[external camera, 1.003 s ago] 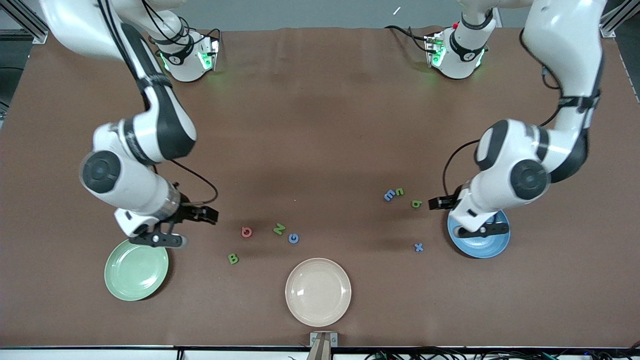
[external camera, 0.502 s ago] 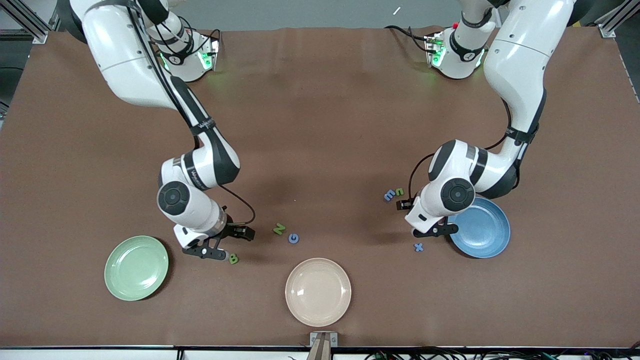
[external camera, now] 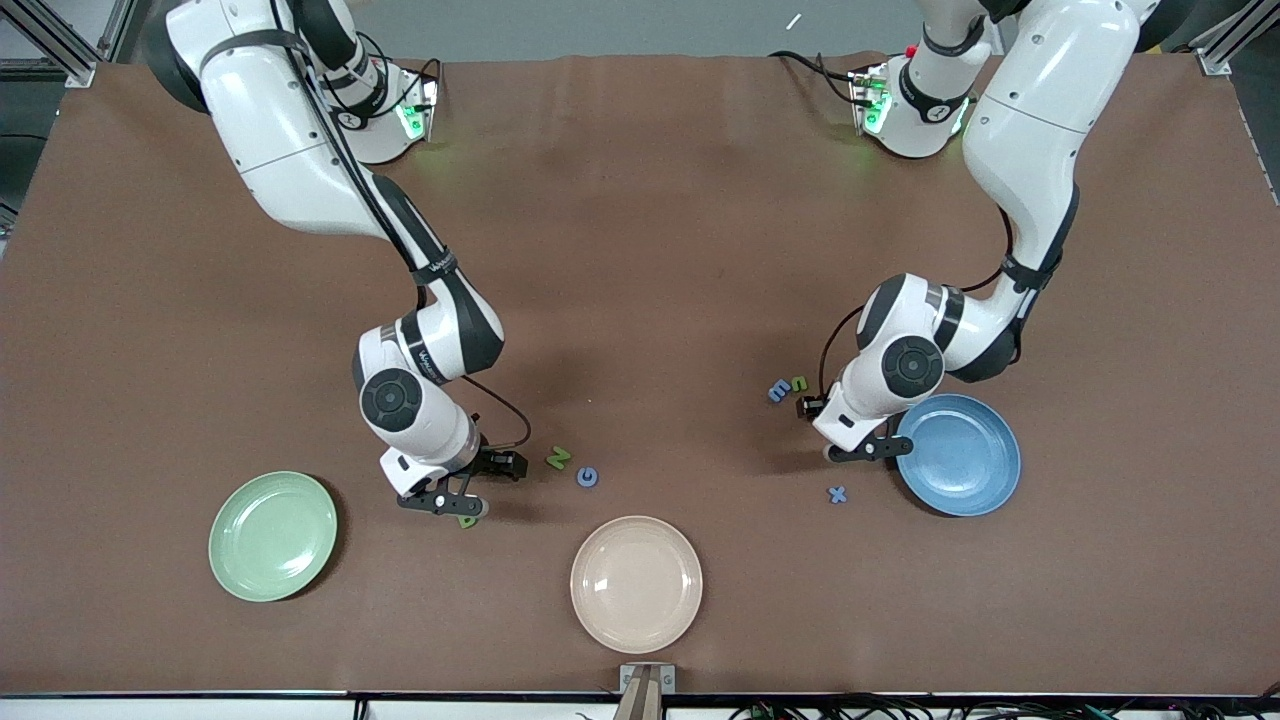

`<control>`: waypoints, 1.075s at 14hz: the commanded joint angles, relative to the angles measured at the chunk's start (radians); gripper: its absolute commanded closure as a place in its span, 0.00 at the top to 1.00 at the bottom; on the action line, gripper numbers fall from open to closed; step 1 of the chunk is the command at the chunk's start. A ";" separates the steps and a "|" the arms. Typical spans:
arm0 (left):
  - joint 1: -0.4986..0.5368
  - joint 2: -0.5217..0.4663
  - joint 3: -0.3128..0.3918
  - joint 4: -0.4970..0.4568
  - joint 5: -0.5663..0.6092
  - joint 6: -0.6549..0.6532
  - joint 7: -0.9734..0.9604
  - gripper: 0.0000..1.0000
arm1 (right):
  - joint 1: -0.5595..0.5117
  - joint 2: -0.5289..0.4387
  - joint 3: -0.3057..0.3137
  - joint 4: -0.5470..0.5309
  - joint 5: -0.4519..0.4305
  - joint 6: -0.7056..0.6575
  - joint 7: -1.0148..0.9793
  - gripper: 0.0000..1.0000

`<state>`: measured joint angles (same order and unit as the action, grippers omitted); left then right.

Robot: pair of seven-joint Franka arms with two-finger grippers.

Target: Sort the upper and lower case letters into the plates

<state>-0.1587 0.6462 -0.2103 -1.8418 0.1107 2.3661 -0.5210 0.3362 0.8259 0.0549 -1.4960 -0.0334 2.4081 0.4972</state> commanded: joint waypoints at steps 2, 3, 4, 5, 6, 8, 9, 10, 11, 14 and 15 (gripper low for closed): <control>0.001 -0.051 0.005 -0.068 0.021 0.010 -0.017 0.47 | 0.079 0.022 -0.076 0.013 -0.029 0.003 0.021 0.73; 0.001 -0.048 0.005 -0.068 0.020 0.010 -0.019 0.34 | 0.079 0.022 -0.076 0.013 -0.031 0.003 0.021 0.67; 0.001 -0.046 0.005 -0.068 0.020 0.010 -0.019 0.24 | 0.079 0.022 -0.076 0.013 -0.032 0.003 0.021 0.58; 0.004 -0.051 0.006 -0.067 0.020 0.010 -0.019 0.09 | 0.079 0.021 -0.076 0.013 -0.031 0.003 0.021 0.50; 0.004 -0.063 0.012 -0.063 0.020 0.006 -0.016 0.00 | 0.078 0.021 -0.076 0.013 -0.031 0.003 0.021 0.40; 0.008 -0.135 0.055 -0.044 0.020 -0.023 -0.005 0.00 | 0.069 0.018 -0.076 0.013 -0.031 0.000 0.020 0.20; 0.025 -0.160 0.065 -0.010 0.021 -0.066 0.004 0.00 | 0.064 0.016 -0.076 0.014 -0.031 -0.001 0.020 0.12; 0.060 -0.166 0.066 0.037 0.020 -0.121 0.039 0.00 | 0.061 0.013 -0.078 0.017 -0.031 -0.003 0.020 0.05; 0.098 -0.165 0.066 0.062 0.021 -0.142 0.074 0.00 | 0.055 0.009 -0.078 0.022 -0.031 -0.007 0.015 0.03; 0.233 -0.122 0.065 0.087 0.023 -0.136 0.200 0.06 | 0.034 -0.004 -0.133 0.089 -0.048 -0.017 -0.090 0.02; 0.249 -0.090 0.065 0.104 0.023 -0.136 0.217 0.10 | 0.014 -0.002 -0.141 0.103 -0.051 -0.018 -0.154 0.02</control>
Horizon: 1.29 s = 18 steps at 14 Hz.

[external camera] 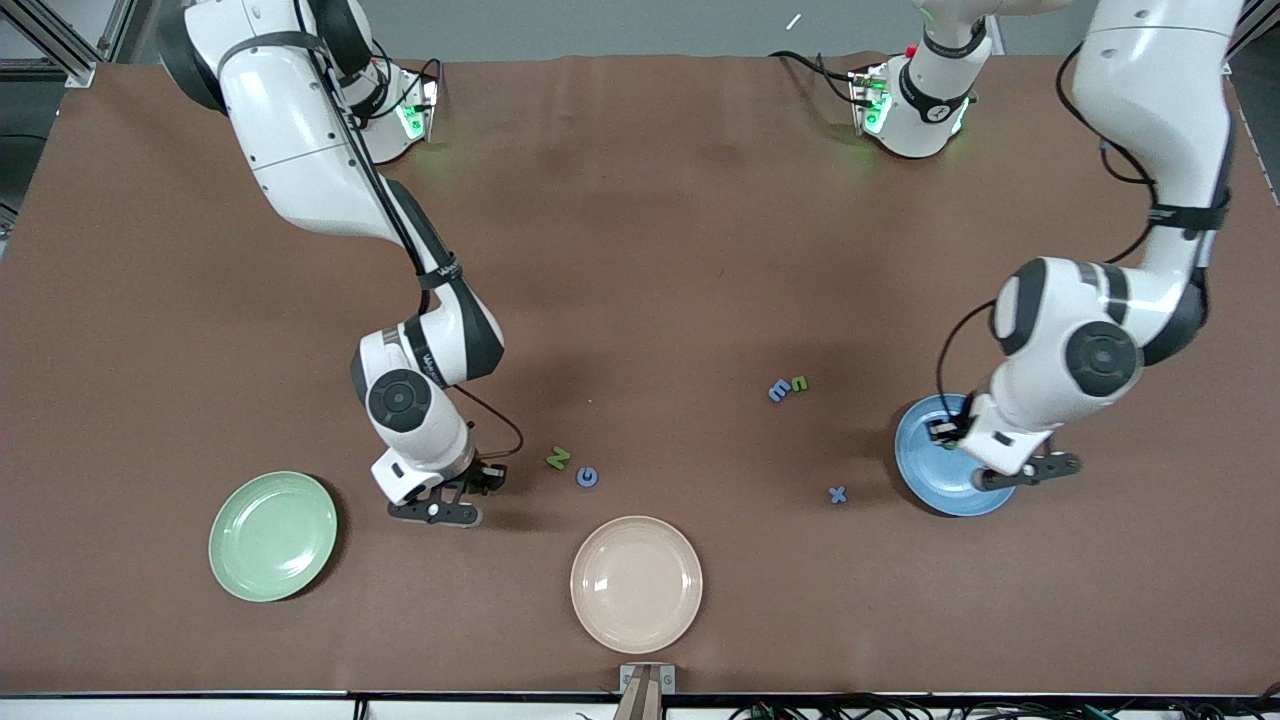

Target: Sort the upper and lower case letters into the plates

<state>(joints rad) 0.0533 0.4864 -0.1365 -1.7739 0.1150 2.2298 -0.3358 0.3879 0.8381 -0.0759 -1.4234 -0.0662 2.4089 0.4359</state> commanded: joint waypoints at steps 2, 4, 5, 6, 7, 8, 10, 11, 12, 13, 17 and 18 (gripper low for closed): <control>0.046 0.113 -0.009 0.057 0.015 0.002 0.032 0.45 | -0.101 -0.011 -0.027 0.054 -0.038 -0.013 -0.252 0.02; 0.040 0.106 -0.009 0.059 0.017 0.001 0.032 1.00 | -0.171 -0.010 -0.041 0.075 -0.056 -0.007 -0.462 0.02; 0.031 0.098 -0.011 0.060 0.017 0.001 0.031 1.00 | -0.208 -0.008 -0.041 0.086 -0.072 -0.002 -0.568 0.03; 0.025 0.097 -0.018 0.079 0.017 0.001 0.026 1.00 | -0.251 -0.007 -0.041 0.095 -0.089 0.013 -0.665 0.04; 0.005 0.097 -0.022 0.097 0.017 -0.001 0.015 1.00 | -0.271 -0.005 -0.041 0.095 -0.092 0.044 -0.740 0.07; -0.030 0.098 -0.020 0.108 0.015 -0.001 -0.003 1.00 | -0.283 0.002 -0.039 0.090 -0.092 0.091 -0.775 0.16; -0.091 0.115 -0.020 0.110 0.014 0.001 -0.095 1.00 | -0.290 0.012 -0.039 0.084 -0.083 0.166 -0.769 0.88; -0.113 0.118 -0.020 0.110 0.014 0.001 -0.145 1.00 | -0.291 0.012 -0.039 0.080 -0.075 0.171 -0.764 0.97; -0.134 0.118 -0.020 0.110 0.014 0.001 -0.204 0.98 | -0.290 0.012 -0.038 0.078 -0.069 0.170 -0.757 0.98; -0.165 0.123 -0.020 0.111 0.015 0.005 -0.251 0.96 | -0.282 0.012 -0.038 0.078 -0.067 0.170 -0.708 0.99; -0.225 0.306 -0.011 0.348 0.060 0.017 -0.296 0.74 | -0.233 0.013 0.025 0.078 -0.037 0.156 -0.435 0.99; -0.243 0.342 -0.008 0.387 0.063 0.017 -0.316 0.69 | -0.215 0.024 0.043 0.078 -0.014 0.157 -0.360 0.99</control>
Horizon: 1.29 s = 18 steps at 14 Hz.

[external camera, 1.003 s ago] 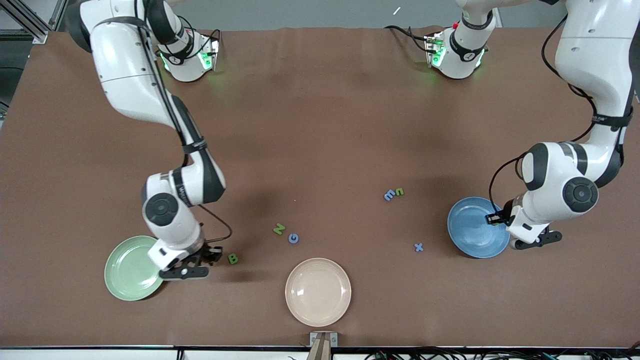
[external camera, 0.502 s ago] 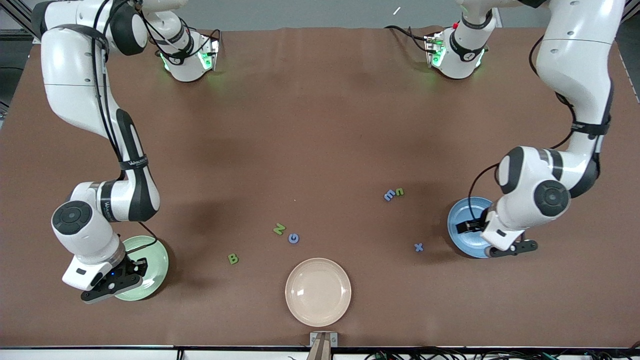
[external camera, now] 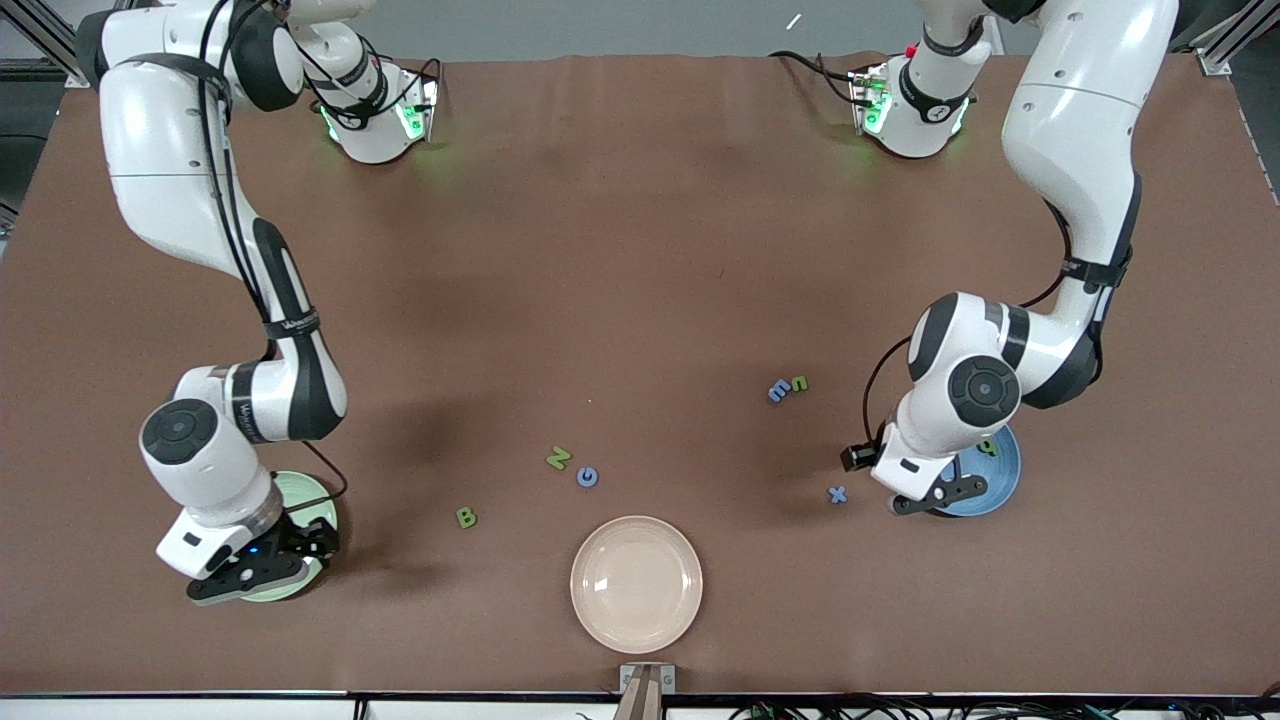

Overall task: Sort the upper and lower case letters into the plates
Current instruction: 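Grasp the green B with the right gripper while the left gripper grasps the blue x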

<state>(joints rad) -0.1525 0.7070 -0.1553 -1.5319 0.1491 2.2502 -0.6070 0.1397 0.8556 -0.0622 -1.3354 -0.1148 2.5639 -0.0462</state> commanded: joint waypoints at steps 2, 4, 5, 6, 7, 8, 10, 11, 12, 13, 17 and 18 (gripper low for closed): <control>-0.041 0.135 0.011 0.151 0.029 -0.001 -0.051 0.69 | 0.098 0.023 0.041 -0.008 0.066 0.007 0.243 0.98; -0.041 0.152 0.011 0.153 0.030 -0.001 -0.043 0.68 | 0.152 0.042 0.041 -0.008 0.064 0.013 0.322 0.98; -0.042 0.167 0.011 0.165 0.030 0.000 -0.043 0.67 | 0.164 0.051 0.041 -0.008 0.066 0.016 0.333 0.98; -0.044 0.181 0.011 0.176 0.029 -0.001 -0.045 0.65 | 0.167 0.056 0.041 -0.010 0.067 0.019 0.333 0.98; -0.048 0.186 0.011 0.176 0.030 -0.001 -0.045 0.62 | 0.175 0.056 0.041 -0.014 0.067 0.018 0.335 0.97; -0.048 0.187 0.011 0.173 0.033 -0.001 -0.043 0.59 | 0.182 0.056 0.041 -0.033 0.067 0.019 0.335 0.97; -0.048 0.196 0.011 0.176 0.038 -0.001 -0.043 0.58 | 0.184 0.057 0.041 -0.048 0.067 0.019 0.335 0.94; -0.048 0.200 0.011 0.177 0.038 0.000 -0.043 0.57 | 0.189 0.059 0.041 -0.056 0.067 0.027 0.335 0.92; -0.047 0.200 0.011 0.179 0.038 0.008 -0.043 0.57 | 0.189 0.065 0.041 -0.074 0.067 0.062 0.335 0.90; -0.047 0.200 0.011 0.179 0.038 0.015 -0.043 0.57 | 0.189 0.069 0.041 -0.091 0.067 0.103 0.335 0.87; -0.047 0.212 0.011 0.176 0.040 0.051 -0.046 0.31 | 0.192 0.069 0.041 -0.110 0.069 0.111 0.338 0.61; -0.050 0.204 0.011 0.174 0.040 0.046 -0.053 0.16 | 0.192 0.069 0.041 -0.111 0.069 0.111 0.338 0.53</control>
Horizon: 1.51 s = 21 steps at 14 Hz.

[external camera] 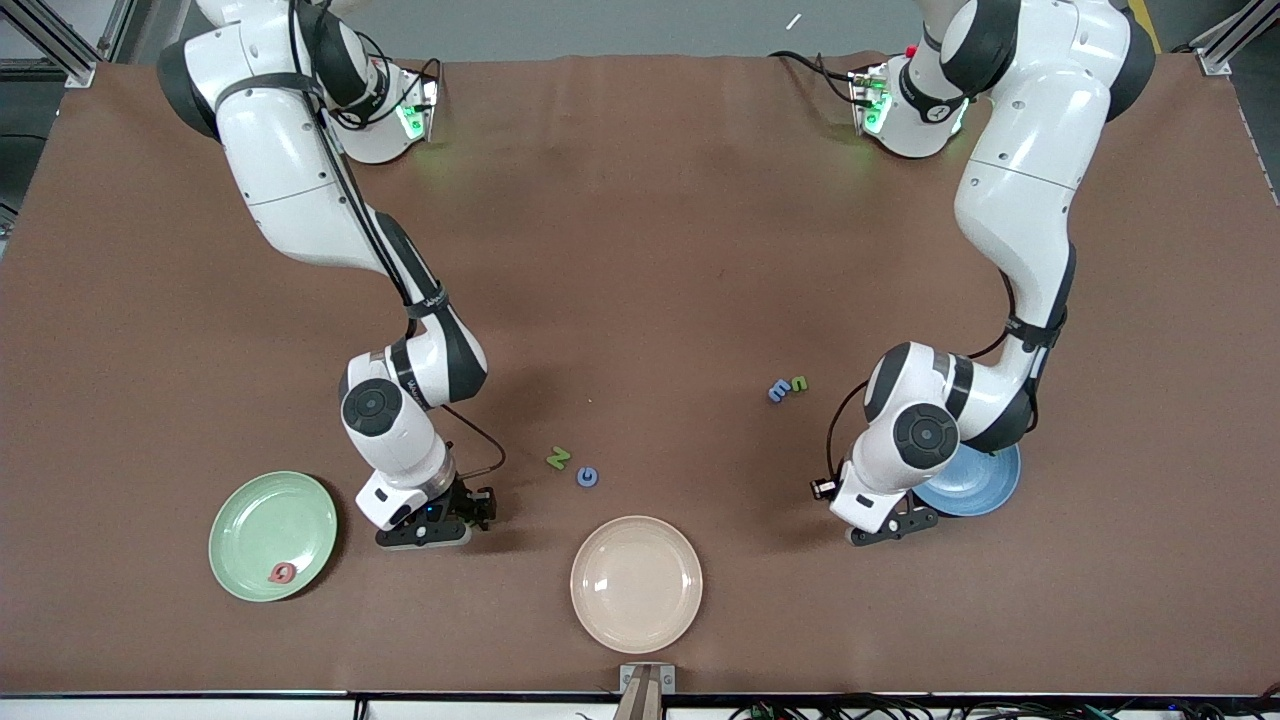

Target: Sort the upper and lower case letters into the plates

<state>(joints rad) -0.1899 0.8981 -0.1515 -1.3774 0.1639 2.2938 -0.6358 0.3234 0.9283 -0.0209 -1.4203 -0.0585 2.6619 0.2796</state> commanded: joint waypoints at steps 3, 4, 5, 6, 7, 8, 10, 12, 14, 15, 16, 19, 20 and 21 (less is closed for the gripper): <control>0.010 -0.046 0.015 0.008 0.046 -0.078 -0.016 0.00 | 0.009 -0.003 -0.001 -0.028 0.013 0.013 0.068 0.27; 0.038 -0.073 0.016 0.001 0.058 -0.117 -0.013 0.00 | 0.009 -0.003 -0.001 -0.028 0.013 0.013 0.075 0.20; 0.056 -0.105 0.016 -0.006 0.060 -0.155 -0.010 0.00 | 0.009 -0.005 -0.001 -0.028 0.013 0.012 0.075 0.14; 0.064 -0.140 0.016 -0.020 0.060 -0.201 0.013 0.00 | 0.008 -0.006 -0.001 -0.028 0.013 0.010 0.075 0.09; 0.088 -0.172 0.015 -0.034 0.060 -0.250 0.046 0.00 | 0.008 -0.008 -0.001 -0.028 0.013 0.009 0.075 0.05; 0.113 -0.206 0.013 -0.070 0.060 -0.269 0.083 0.00 | 0.008 -0.011 -0.001 -0.028 0.013 0.007 0.075 0.04; 0.171 -0.269 0.012 -0.185 0.062 -0.258 0.142 0.01 | 0.003 -0.025 -0.001 -0.026 0.013 0.003 0.070 0.02; 0.239 -0.292 0.004 -0.290 0.060 -0.196 0.145 0.04 | 0.000 -0.025 0.001 -0.016 0.014 -0.020 0.072 0.02; 0.247 -0.277 0.003 -0.344 0.057 -0.101 0.128 0.23 | 0.002 -0.032 0.001 -0.015 0.040 -0.043 0.079 0.22; 0.247 -0.271 0.003 -0.353 0.057 -0.076 0.128 0.40 | 0.002 -0.043 0.001 -0.009 0.072 -0.101 0.087 0.36; 0.248 -0.268 0.003 -0.350 0.059 -0.073 0.131 0.75 | 0.006 -0.051 -0.001 0.009 0.094 -0.168 0.095 0.44; 0.234 -0.307 -0.025 -0.351 0.049 -0.091 0.120 1.00 | 0.009 -0.051 -0.004 0.046 0.091 -0.261 0.170 0.65; 0.231 -0.317 -0.066 -0.353 0.046 -0.117 0.092 1.00 | 0.013 -0.049 -0.004 0.044 0.089 -0.260 0.179 0.65; 0.230 -0.326 -0.116 -0.354 0.046 -0.128 0.034 1.00 | 0.014 -0.048 -0.004 0.043 0.086 -0.260 0.187 0.65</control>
<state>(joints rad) 0.0540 0.6265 -0.2016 -1.7055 0.2092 2.2016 -0.5250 0.3267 0.8934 -0.0221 -1.3603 0.0204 2.4103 0.4293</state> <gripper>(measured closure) 0.176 0.344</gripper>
